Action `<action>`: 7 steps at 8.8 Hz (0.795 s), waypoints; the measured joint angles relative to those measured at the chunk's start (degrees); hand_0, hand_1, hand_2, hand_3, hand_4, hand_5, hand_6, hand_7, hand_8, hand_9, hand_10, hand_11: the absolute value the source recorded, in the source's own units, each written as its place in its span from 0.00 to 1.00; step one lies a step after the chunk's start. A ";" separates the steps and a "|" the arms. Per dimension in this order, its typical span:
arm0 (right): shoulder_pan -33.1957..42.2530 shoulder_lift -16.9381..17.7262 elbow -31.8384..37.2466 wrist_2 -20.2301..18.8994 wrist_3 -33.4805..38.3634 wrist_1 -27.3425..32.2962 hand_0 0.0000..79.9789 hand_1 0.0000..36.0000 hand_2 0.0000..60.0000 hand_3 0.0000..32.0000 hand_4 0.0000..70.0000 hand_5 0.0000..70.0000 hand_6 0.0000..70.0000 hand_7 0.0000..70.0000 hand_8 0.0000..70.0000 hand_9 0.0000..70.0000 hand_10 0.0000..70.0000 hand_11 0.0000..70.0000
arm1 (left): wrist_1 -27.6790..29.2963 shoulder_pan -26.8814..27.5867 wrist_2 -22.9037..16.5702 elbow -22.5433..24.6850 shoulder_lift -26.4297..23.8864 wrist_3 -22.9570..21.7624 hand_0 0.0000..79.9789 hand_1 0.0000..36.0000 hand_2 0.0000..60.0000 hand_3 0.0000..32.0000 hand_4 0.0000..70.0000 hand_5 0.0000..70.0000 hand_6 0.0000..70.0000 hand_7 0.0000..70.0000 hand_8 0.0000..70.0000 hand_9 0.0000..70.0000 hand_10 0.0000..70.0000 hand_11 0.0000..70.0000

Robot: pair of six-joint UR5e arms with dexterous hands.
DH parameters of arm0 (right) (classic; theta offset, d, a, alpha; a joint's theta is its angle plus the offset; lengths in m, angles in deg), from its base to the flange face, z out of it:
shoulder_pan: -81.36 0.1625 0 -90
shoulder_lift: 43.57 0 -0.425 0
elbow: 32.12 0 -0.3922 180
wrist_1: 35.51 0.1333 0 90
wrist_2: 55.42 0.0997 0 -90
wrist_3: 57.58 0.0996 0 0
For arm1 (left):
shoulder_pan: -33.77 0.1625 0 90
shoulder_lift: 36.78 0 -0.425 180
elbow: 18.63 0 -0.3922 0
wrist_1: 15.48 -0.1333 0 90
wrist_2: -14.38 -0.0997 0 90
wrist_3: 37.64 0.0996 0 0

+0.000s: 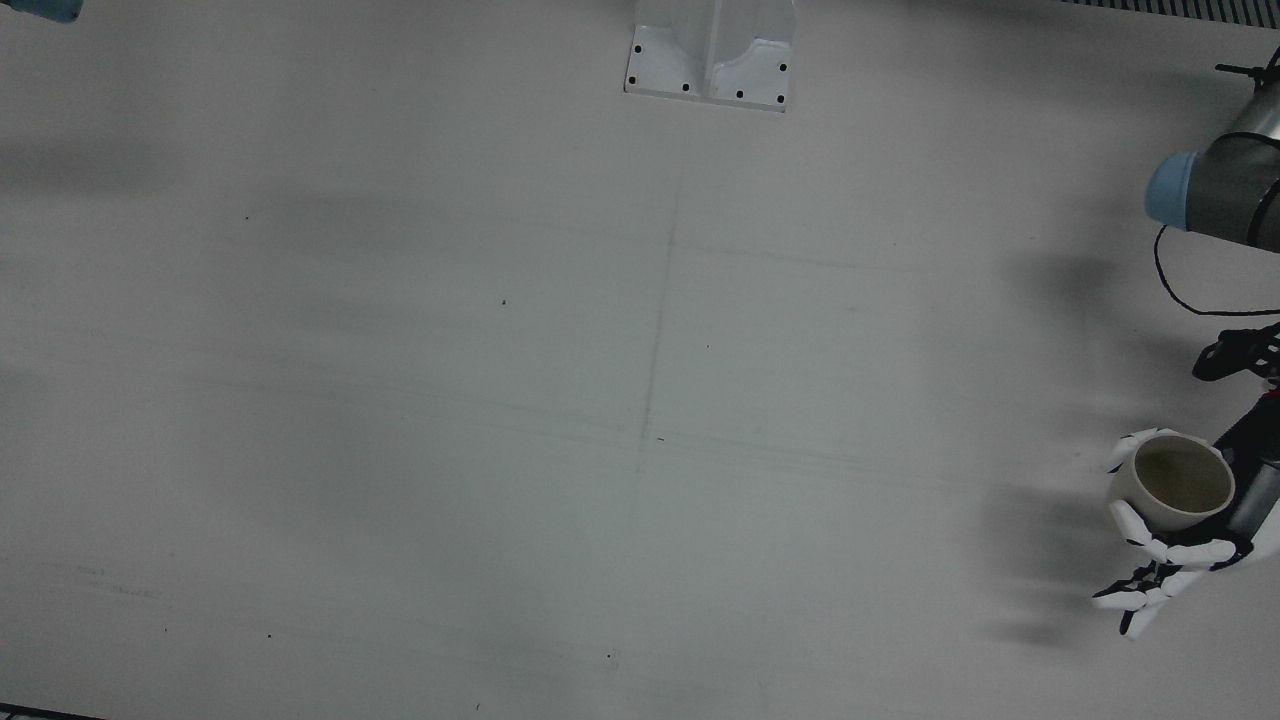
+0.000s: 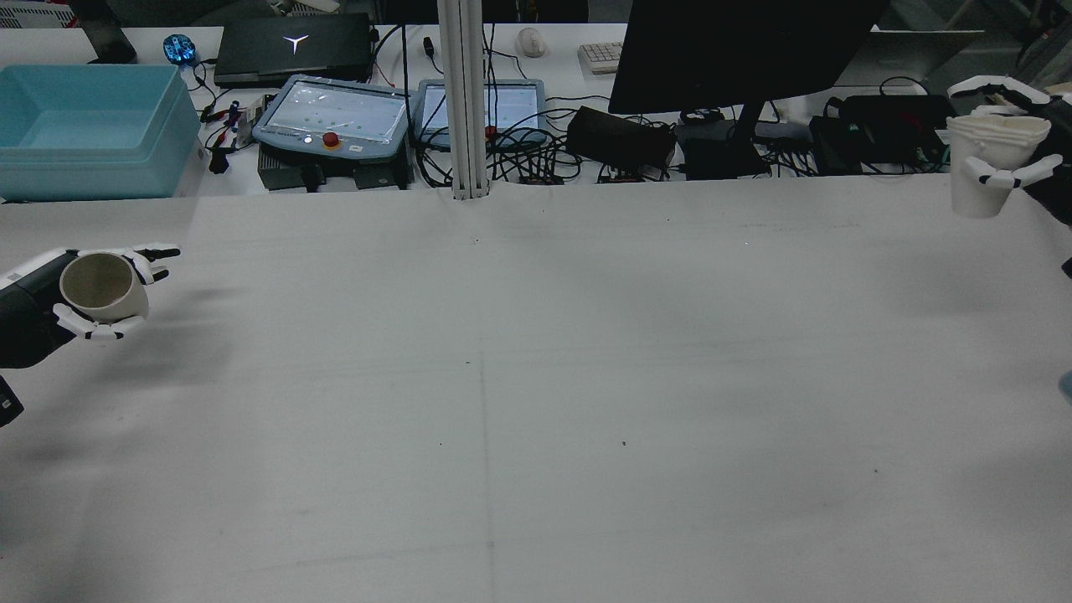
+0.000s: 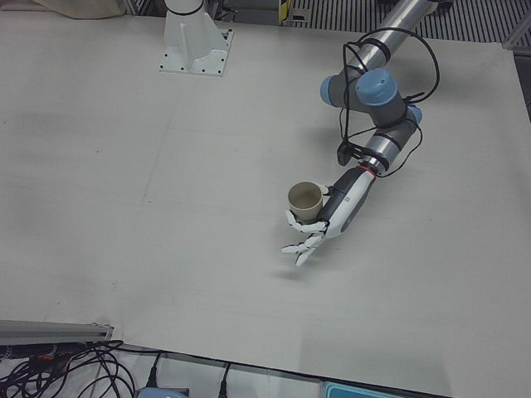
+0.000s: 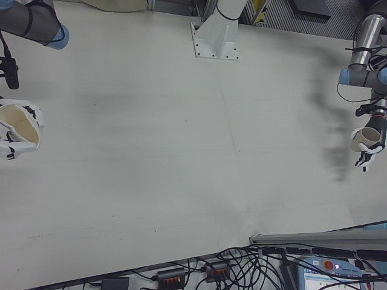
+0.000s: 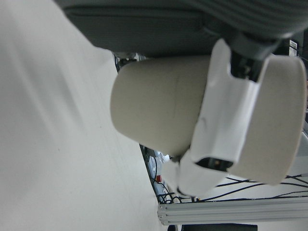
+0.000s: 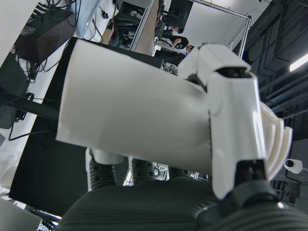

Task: Pour water
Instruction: 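Bring both held cups together, right cup above the left cup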

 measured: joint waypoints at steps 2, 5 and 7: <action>0.13 -6.43 -8.21 -0.61 -0.31 -15.39 1.00 1.00 1.00 0.11 0.65 0.44 1.00 1.00 0.84 1.00 0.75 1.00 | -7.54 5.45 -0.07 2.20 -5.73 0.28 1.00 1.00 1.00 0.00 1.00 1.00 0.21 0.29 0.08 0.07 0.10 0.20; -0.52 -19.37 -14.67 -2.26 -3.10 -34.41 1.00 1.00 1.00 0.00 0.95 0.45 1.00 1.00 0.90 1.00 0.84 1.00 | -20.45 14.65 0.09 2.82 -18.62 2.31 1.00 1.00 1.00 0.00 1.00 1.00 0.23 0.30 0.09 0.07 0.10 0.20; -2.80 -30.19 -14.79 -4.36 -7.31 -44.20 1.00 1.00 1.00 0.00 1.00 0.45 1.00 1.00 0.93 1.00 0.77 1.00 | -27.58 17.25 0.04 2.14 -27.74 4.05 1.00 1.00 1.00 0.00 1.00 1.00 0.24 0.31 0.09 0.07 0.10 0.19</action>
